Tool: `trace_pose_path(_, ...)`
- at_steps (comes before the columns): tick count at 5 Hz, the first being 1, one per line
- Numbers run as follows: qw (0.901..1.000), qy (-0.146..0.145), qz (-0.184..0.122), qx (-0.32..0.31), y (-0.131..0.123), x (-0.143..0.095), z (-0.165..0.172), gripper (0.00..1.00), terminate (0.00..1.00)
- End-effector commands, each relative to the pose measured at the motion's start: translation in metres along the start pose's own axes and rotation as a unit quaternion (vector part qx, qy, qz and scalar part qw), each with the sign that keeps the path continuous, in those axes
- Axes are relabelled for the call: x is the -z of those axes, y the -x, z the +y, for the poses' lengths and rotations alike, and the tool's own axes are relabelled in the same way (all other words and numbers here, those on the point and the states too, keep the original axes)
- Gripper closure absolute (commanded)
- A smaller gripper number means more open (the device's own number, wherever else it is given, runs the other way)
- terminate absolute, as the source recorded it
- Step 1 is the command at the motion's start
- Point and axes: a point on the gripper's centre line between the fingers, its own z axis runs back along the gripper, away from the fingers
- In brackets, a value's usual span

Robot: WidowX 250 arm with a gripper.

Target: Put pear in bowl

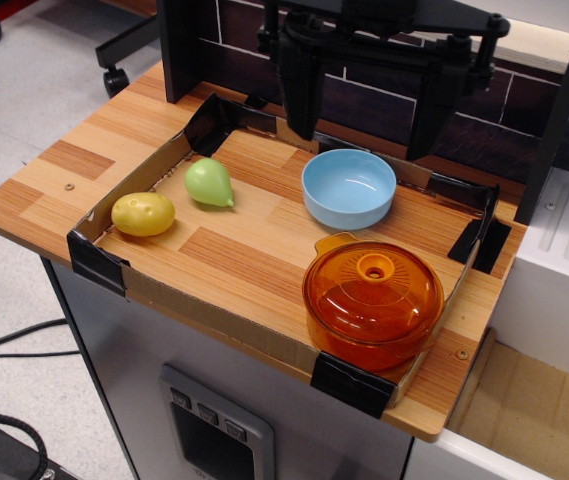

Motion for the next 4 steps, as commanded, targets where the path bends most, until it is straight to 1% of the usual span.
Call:
trace_pose_path(1,1.0,0.0,0.0,0.0,0.0,0.0,0.0,0.0,0.0)
trace_pose_path(2,0.9962,0.01,-0.039,0.078,-0.023,0.001,0.024,0.0,0.0)
trace_pose_path(3,0.9955,0.03,-0.049,0.076,-0.045,0.001,0.05,0.0,0.0)
trace_pose_path(4,0.9966,0.035,-0.074,0.013,-0.06,0.006,0.073,0.0,0.0)
